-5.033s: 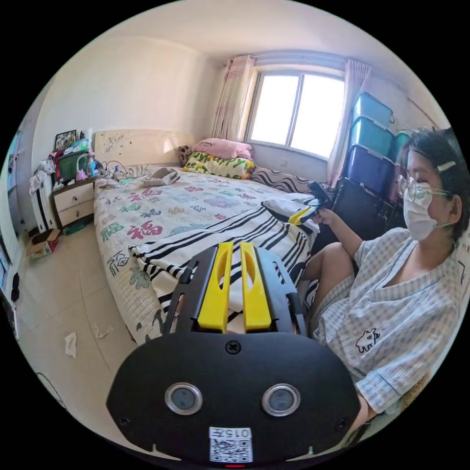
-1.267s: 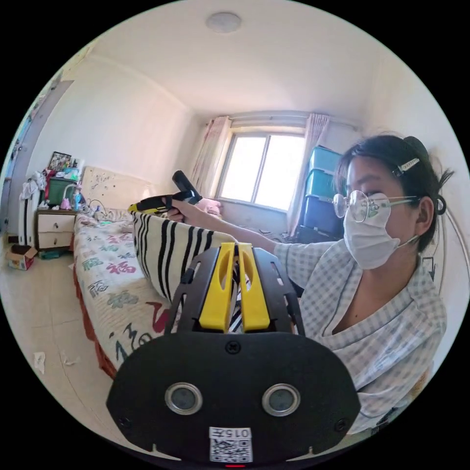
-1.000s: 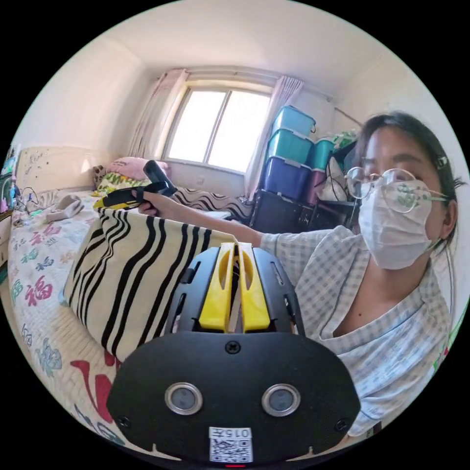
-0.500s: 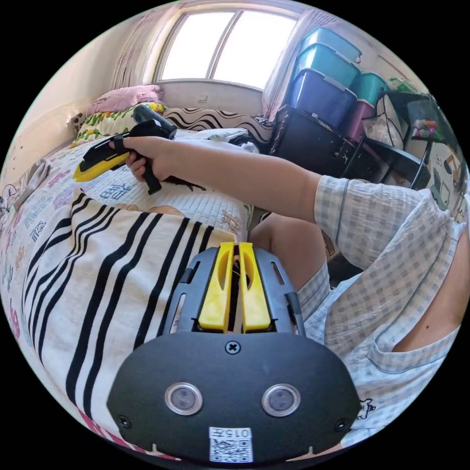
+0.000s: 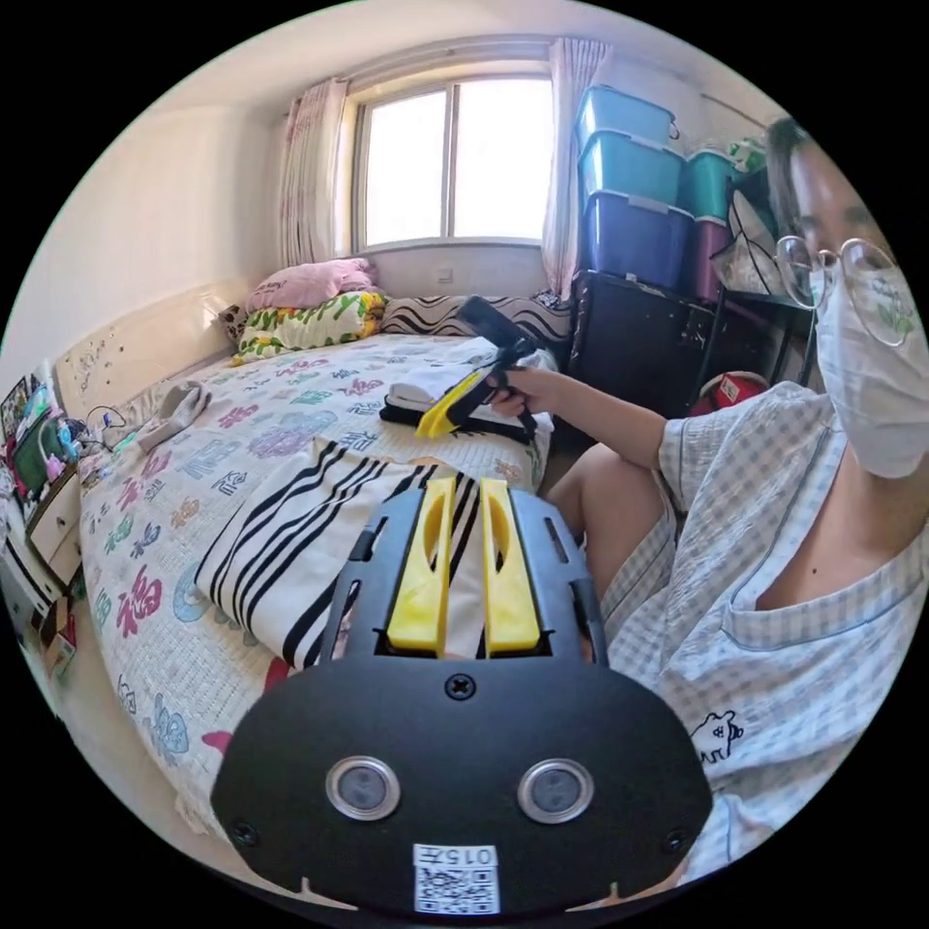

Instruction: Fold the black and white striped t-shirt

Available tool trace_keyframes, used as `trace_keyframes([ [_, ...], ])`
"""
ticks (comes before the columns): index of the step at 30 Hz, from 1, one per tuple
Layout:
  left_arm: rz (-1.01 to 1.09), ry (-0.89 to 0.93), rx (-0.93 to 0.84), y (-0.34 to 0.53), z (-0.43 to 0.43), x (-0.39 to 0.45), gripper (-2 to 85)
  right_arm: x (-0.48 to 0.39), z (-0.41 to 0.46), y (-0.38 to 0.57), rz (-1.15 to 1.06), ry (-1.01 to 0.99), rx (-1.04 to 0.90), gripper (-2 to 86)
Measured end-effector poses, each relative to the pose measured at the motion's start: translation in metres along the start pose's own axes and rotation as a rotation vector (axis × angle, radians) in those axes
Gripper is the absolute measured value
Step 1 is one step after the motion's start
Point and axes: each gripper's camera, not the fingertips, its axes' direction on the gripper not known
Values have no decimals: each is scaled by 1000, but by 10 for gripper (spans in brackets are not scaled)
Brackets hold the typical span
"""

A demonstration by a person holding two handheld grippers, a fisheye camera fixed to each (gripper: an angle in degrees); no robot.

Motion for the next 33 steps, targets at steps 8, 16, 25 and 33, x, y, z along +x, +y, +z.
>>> trace_keyframes([
  [8, -238, -104, -171, 70, -21, 4, 75, -20, 29, 58, 14, 9, -91, 101],
  [16, -339, -149, -181, 78, -1, 0, 55, -34, 45, 47, -36, 98, -164, 52],
  [25, -397, -108, -84, 65, -32, -17, 11, -34, 23, 54, -34, 45, -172, 0],
  [33, -423, -42, -111, 53, -53, -49, 16, -26, 3, 46, -43, -110, -196, 39],
])
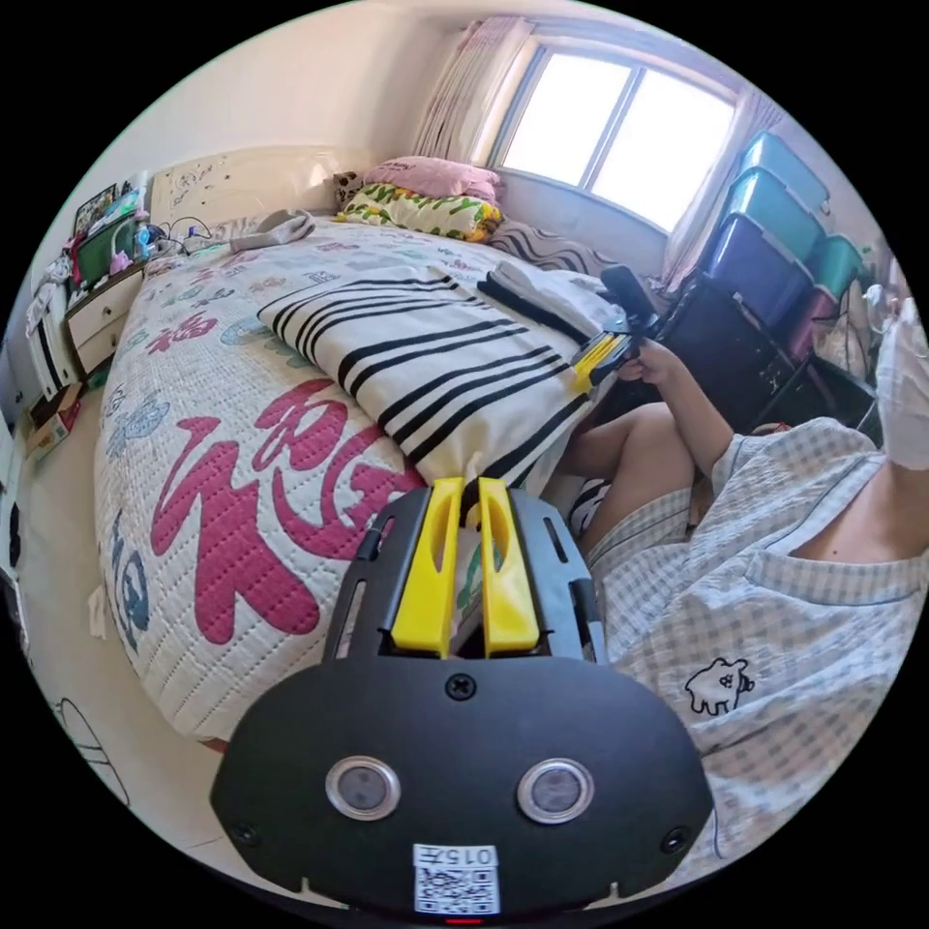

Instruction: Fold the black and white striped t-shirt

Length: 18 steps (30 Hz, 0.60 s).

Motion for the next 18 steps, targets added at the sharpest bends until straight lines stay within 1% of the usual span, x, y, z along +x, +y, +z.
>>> trace_keyframes([
  [2, -17, 75, 126, -1, -31, -13, 22, 0, -28, 3, -5, -19, 91, 52],
  [3, -38, 108, 235, -4, -55, -24, 27, 0, -49, 3, 9, 22, 167, 56],
  [4, -73, 107, 336, -10, -77, -38, 34, 0, -68, -1, 27, 78, 249, 60],
  [7, -153, 27, 469, -44, -118, -72, 48, 5, -102, -24, 71, 179, 435, 71],
  [9, -207, -18, 463, -77, -124, -99, 56, 18, -107, -49, 103, 204, 473, 76],
  [11, -273, -46, 434, -111, -117, -132, 63, 39, -103, -79, 151, 225, 458, 85],
  [13, -370, -52, 351, -151, -86, -180, 76, 75, -90, -112, 229, 206, 432, 106],
  [14, -400, -36, 326, -159, -76, -192, 80, 85, -85, -119, 248, 190, 425, 109],
  [16, -469, 111, 250, -182, -32, -238, 92, 117, -66, -136, 287, 99, 415, 114],
  [18, -530, 182, 202, -190, -6, -264, 100, 136, -57, -147, 343, 57, 403, 113],
])
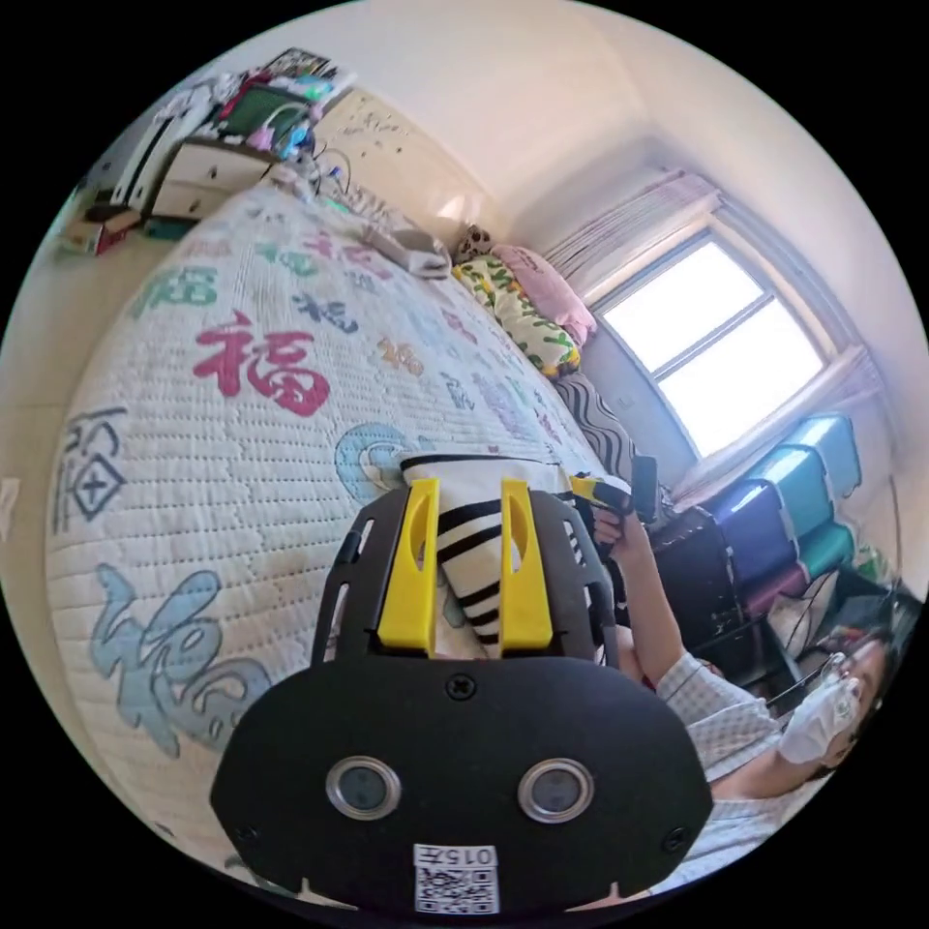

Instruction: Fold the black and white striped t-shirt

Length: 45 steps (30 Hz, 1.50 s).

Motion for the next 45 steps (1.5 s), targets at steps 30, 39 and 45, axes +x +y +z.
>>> trace_keyframes([
  [30, 41, -26, -88, -63, 6, -15, -5, -89, 29, -62, -115, 296, -99, 21],
  [39, 46, -24, -55, -39, 5, -21, -3, -74, 15, -65, -65, 160, -85, 34],
  [45, 28, 17, -30, -18, 4, -33, 6, -69, -11, -52, -47, 107, -23, 70],
])
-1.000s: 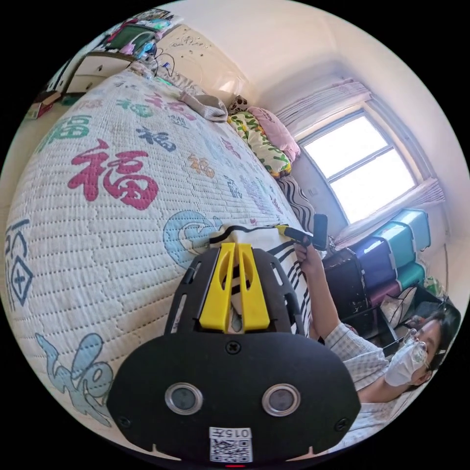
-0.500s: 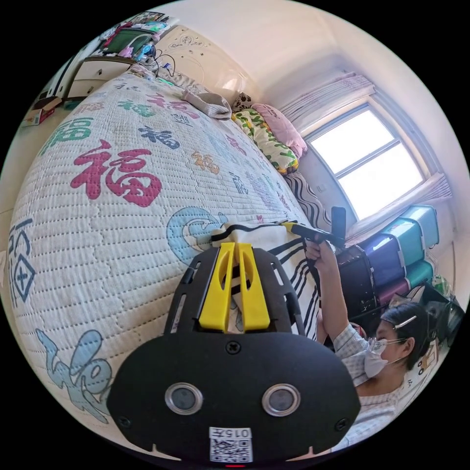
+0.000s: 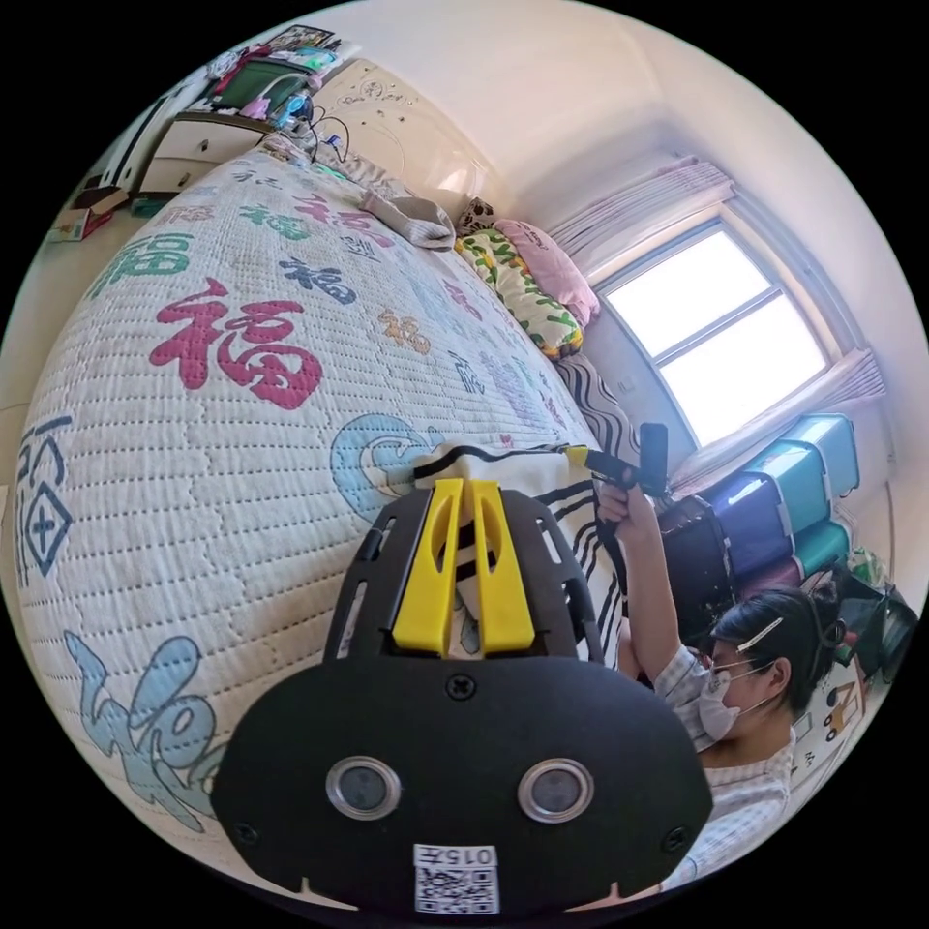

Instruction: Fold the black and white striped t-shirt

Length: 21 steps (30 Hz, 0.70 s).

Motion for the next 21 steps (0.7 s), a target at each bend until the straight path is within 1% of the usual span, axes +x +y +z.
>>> trace_keyframes([
  [2, 1, 28, 51, 10, -7, -2, 14, -2, -10, 8, -12, 5, 0, 75],
  [4, 21, 64, 151, 28, -20, 3, 27, -8, -29, 19, -38, 32, 9, 76],
  [6, 65, 103, 183, 42, -26, 20, 39, -12, -45, 27, -61, 47, 37, 77],
  [8, 154, 162, 170, 60, -25, 51, 49, -13, -59, 35, -81, 36, 77, 77],
  [9, 249, 176, 129, 75, -20, 82, 53, -11, -64, 39, -82, 23, 90, 76],
  [10, 360, 153, 67, 93, -9, 118, 60, -6, -66, 42, -74, 10, 89, 77],
  [11, 419, 127, 28, 104, -2, 137, 65, -4, -66, 43, -67, 3, 84, 78],
  [13, 628, 16, -173, 158, 43, 206, 87, 7, -59, 43, -43, -15, 38, 83],
  [14, 663, 8, -194, 174, 54, 218, 87, 8, -56, 43, -41, -16, 23, 85],
  [16, 767, 13, -221, 242, 96, 254, 90, 8, -43, 39, -59, 2, -36, 94],
  [17, 787, -5, -240, 256, 108, 260, 91, 8, -40, 37, -64, 10, -44, 96],
  [19, 843, -122, -257, 304, 147, 277, 100, 5, -33, 33, -80, 19, -25, 103],
  [20, 851, -137, -255, 313, 155, 279, 102, 4, -31, 32, -81, 12, -14, 103],
  [21, 861, -198, -255, 328, 171, 282, 104, 5, -27, 29, -76, -12, 4, 102],
])
